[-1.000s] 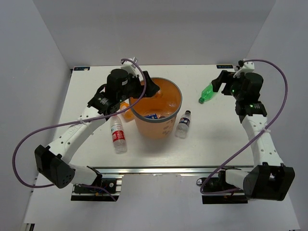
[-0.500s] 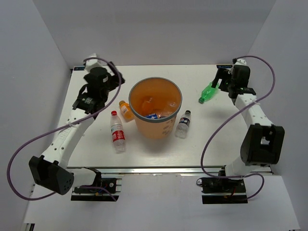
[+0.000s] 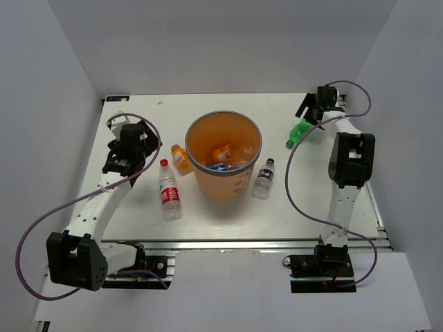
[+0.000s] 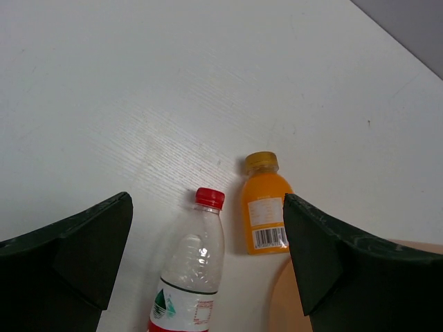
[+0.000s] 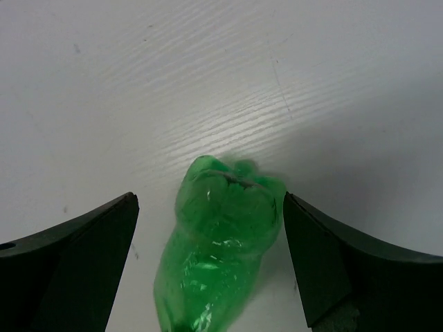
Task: Put the plastic bottles in the bin
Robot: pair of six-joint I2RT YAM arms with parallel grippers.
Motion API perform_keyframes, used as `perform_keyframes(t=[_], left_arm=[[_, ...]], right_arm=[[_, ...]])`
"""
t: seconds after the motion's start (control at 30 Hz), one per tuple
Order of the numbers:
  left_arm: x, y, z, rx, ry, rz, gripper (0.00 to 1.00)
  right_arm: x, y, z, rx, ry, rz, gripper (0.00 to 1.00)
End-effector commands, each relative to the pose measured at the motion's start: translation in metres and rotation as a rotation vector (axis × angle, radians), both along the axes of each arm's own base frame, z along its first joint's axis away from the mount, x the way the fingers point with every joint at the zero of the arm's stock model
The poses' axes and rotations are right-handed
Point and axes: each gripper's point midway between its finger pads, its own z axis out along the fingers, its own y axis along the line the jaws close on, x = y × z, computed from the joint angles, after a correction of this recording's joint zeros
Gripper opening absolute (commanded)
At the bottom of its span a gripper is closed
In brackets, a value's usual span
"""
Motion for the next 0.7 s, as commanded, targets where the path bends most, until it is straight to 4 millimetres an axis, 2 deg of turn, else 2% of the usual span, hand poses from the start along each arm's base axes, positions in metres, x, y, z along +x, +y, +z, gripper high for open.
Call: perform_keyframes(t=[0.0,0.03,0.17,0.27,0.3,0.33,0.37,0.4,0.43,0.47,0.5,0.53,0.6,0.63,0.67], left_arm=[[-0.003,-0.003,0.005,-0.025,-0.044,-0.016,0.98],[-0.004,-0.004,0.005,-0.023,-0.042,-0.021,0.98],[-0.007,-0.002,0.0,-0.015,-0.039,-0.023,0.98],[-0.009,-0.003,-0.006,-0.015,-0.037,-0.028,0.98],[-0.01,-0.002,-0.007,-0.013,-0.036,-0.026,0.98],[-0.01,-0.002,-0.006,-0.008,-0.036,-0.028,0.98],[-0.011,0.0,-0.006,-0.005,-0.035,-0.022,0.98],[-0.012,0.0,-0.007,-0.002,-0.032,-0.023,0.98],[-0.012,0.0,-0.008,-0.002,-0.032,-0.023,0.98],[-0.013,0.0,-0.009,-0.001,-0.033,-0.022,0.98],[-0.014,0.001,-0.01,-0.001,-0.034,-0.02,0.98],[-0.015,0.001,-0.013,0.002,-0.025,-0.021,0.98],[-0.016,0.001,-0.015,0.001,-0.021,-0.025,0.98],[-0.016,0.0,-0.017,0.0,-0.018,-0.028,0.98],[-0.017,-0.001,-0.018,-0.003,-0.013,-0.033,0.98]], right_arm=[[0.009,0.004,-0.016,0.056,0.08,-0.049,0.89],[0.016,0.003,-0.025,0.059,0.094,-0.056,0.89],[0.017,0.008,-0.044,0.095,0.125,-0.074,0.87],[0.016,0.011,-0.036,0.105,0.112,-0.062,0.73],[0.015,0.013,-0.03,0.101,0.102,-0.051,0.55],[0.015,0.013,-0.011,0.095,0.069,-0.047,0.48],[0.016,0.015,-0.001,0.087,0.044,-0.036,0.43],[0.011,0.014,0.004,0.071,0.038,-0.025,0.32],[0.009,0.016,0.035,0.064,-0.02,-0.011,0.29],[0.009,0.019,0.05,0.061,-0.059,0.003,0.27],[0.002,0.022,0.057,0.057,-0.068,0.027,0.23],[-0.003,0.025,0.093,0.058,-0.136,0.046,0.22],[-0.011,0.035,0.123,0.073,-0.203,0.107,0.21],[-0.022,0.054,0.161,0.075,-0.276,0.178,0.21],[-0.027,0.07,0.182,0.081,-0.327,0.233,0.21]])
